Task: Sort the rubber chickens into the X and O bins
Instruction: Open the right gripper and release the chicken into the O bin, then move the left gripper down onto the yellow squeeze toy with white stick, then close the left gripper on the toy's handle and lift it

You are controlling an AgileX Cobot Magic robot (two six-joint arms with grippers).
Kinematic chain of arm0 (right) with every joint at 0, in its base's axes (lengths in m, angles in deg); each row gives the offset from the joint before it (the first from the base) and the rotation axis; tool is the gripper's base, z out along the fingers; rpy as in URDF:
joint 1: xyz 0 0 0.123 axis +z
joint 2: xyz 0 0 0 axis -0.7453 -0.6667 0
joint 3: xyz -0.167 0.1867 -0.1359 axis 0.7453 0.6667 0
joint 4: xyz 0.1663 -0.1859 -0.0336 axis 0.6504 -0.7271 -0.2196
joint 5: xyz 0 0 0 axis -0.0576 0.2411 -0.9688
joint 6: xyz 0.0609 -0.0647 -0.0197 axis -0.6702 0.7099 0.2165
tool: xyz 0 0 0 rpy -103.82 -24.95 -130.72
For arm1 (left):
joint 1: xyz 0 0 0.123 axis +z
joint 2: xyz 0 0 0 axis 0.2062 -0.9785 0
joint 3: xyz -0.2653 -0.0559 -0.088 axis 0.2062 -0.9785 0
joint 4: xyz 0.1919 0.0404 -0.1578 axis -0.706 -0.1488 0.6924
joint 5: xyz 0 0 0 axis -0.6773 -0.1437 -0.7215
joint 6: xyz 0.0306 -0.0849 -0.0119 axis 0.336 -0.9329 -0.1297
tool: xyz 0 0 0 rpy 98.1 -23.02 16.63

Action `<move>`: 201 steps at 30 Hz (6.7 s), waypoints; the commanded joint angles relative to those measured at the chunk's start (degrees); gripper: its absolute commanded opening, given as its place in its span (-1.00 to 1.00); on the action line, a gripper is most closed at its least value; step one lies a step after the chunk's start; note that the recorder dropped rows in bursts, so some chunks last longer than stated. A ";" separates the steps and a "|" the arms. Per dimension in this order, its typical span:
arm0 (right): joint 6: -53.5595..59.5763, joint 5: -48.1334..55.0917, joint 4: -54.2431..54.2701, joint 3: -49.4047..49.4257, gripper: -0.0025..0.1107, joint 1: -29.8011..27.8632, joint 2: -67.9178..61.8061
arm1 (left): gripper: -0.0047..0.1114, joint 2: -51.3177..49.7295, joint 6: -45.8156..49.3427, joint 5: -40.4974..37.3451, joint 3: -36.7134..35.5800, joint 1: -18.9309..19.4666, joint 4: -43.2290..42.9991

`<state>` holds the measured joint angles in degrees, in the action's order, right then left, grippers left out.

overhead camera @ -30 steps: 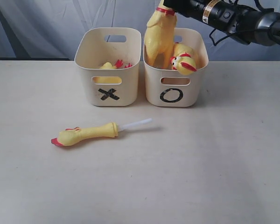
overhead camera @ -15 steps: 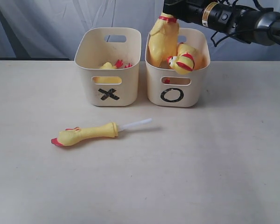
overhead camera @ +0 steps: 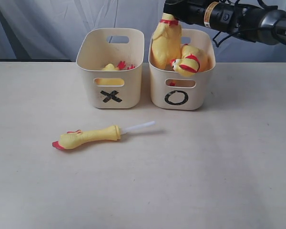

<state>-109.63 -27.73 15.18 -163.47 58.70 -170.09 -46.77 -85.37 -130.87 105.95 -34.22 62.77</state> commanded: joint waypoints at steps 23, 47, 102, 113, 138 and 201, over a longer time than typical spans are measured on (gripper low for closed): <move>-1.04 5.17 -3.25 0.04 0.01 0.28 0.48 | -0.06 0.28 0.00 0.38 -0.16 -0.03 -0.89; -6.20 0.39 -10.21 0.04 -0.01 0.15 5.67 | -0.06 0.28 0.00 2.74 -0.16 -0.03 -1.14; -21.57 0.64 -31.26 56.50 -0.97 -11.09 67.24 | -0.06 -43.69 49.90 29.37 8.27 -0.15 37.28; -21.44 -0.45 -26.38 75.57 -0.97 -11.09 84.75 | -0.06 -57.31 65.56 33.56 13.39 -0.15 43.18; -27.19 -11.54 -31.89 85.37 -0.97 -11.09 101.57 | 0.25 -78.96 76.08 28.27 23.91 -0.15 46.62; -28.44 -13.28 -31.89 85.37 -0.97 -9.16 101.57 | -0.13 -93.27 91.34 19.76 33.78 -0.04 42.75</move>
<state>-138.14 -42.01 -16.97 -78.40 48.85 -68.79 -139.62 6.39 -111.05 139.62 -34.22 105.24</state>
